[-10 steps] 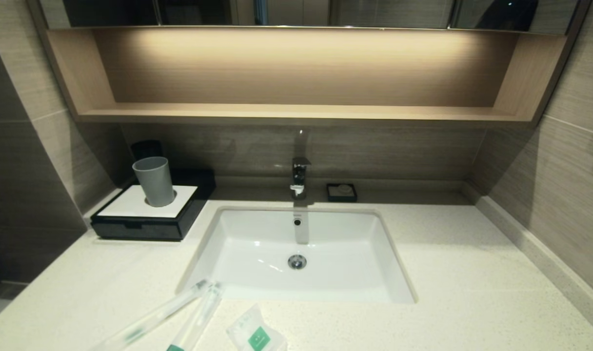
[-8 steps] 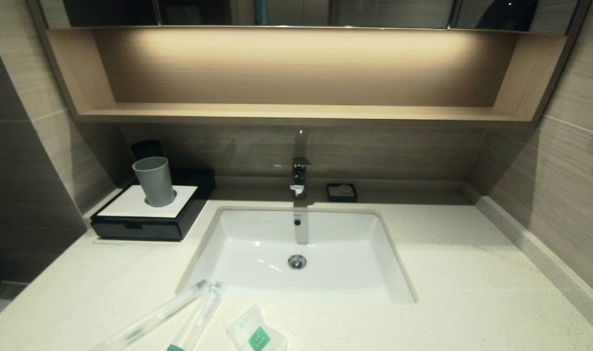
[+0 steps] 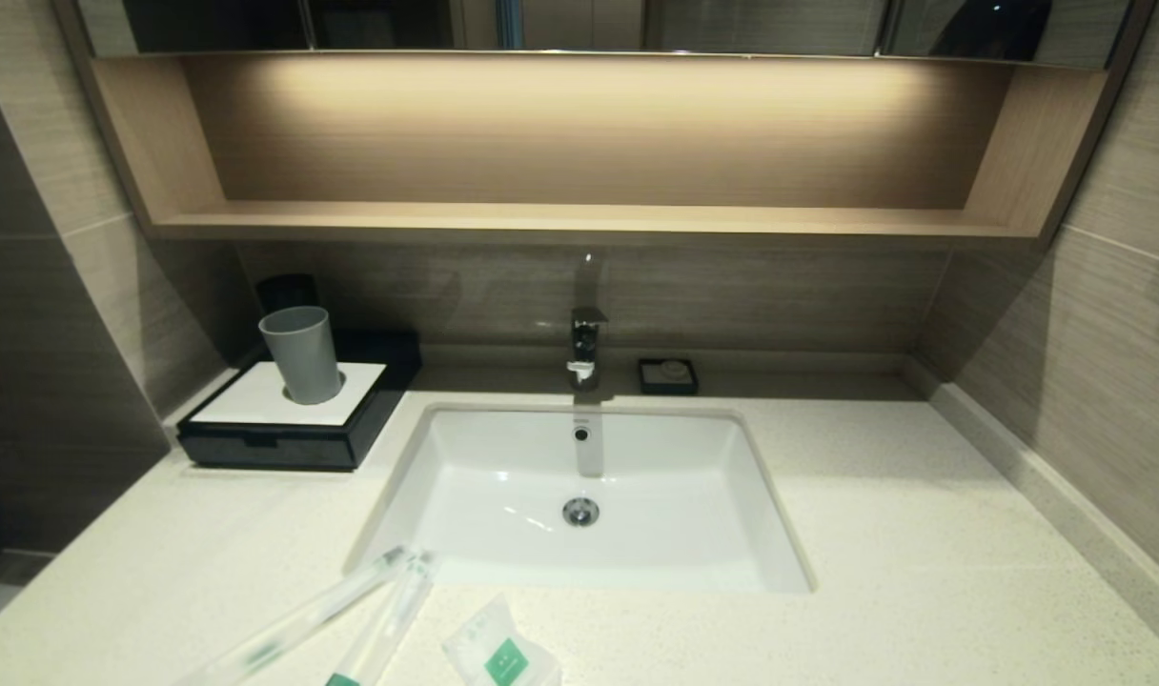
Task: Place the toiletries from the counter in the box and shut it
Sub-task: Open the drawer
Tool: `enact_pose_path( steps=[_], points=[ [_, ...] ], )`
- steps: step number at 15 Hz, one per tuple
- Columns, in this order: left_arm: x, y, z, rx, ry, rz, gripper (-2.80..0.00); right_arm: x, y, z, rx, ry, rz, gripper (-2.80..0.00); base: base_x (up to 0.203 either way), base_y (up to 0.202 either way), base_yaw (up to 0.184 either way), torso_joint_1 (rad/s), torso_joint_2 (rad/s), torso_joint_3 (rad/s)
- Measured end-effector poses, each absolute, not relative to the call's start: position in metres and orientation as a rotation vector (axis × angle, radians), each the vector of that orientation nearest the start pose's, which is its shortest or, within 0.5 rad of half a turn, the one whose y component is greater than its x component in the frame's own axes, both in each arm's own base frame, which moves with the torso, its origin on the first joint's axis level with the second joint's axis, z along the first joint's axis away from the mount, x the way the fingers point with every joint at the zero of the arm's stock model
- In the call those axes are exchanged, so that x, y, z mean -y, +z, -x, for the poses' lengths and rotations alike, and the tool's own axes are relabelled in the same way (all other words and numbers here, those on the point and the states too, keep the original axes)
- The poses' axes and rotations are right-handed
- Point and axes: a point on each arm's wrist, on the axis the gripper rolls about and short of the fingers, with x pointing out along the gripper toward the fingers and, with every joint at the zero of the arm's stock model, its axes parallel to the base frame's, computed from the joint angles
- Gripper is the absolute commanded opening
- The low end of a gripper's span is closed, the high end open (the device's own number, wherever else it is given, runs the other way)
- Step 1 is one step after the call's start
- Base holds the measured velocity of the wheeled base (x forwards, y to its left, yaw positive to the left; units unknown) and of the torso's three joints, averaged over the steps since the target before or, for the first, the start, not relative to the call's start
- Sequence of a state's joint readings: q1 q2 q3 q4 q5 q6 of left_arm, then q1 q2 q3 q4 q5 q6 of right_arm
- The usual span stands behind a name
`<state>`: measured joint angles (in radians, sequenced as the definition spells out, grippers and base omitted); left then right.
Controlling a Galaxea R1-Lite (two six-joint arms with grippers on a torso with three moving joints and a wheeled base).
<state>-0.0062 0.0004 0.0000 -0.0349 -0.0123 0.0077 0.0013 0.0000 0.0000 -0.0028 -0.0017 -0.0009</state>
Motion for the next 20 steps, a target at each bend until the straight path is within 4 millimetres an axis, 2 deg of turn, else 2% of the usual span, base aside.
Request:
enact_pose_path(
  steps=[10, 16, 20],
  points=[
    [0.0, 0.081, 0.024, 0.032, -0.015, -0.024, -2.8, 0.0, 0.076, 0.023, 0.002, 0.0, 0.002, -2.8, 0.0, 0.0, 0.0, 0.0, 0.0, 0.0],
    [0.0, 0.136, 0.042, 0.072, -0.021, -0.021, -2.8, 0.0, 0.076, 0.023, 0.003, 0.0, 0.001, -2.8, 0.0, 0.0, 0.0, 0.0, 0.0, 0.0],
    [0.0, 0.173, 0.023, 0.037, -0.016, -0.022, -2.8, 0.0, 0.076, 0.023, 0.003, 0.0, 0.001, -2.8, 0.0, 0.0, 0.0, 0.0, 0.0, 0.0]
  ],
)
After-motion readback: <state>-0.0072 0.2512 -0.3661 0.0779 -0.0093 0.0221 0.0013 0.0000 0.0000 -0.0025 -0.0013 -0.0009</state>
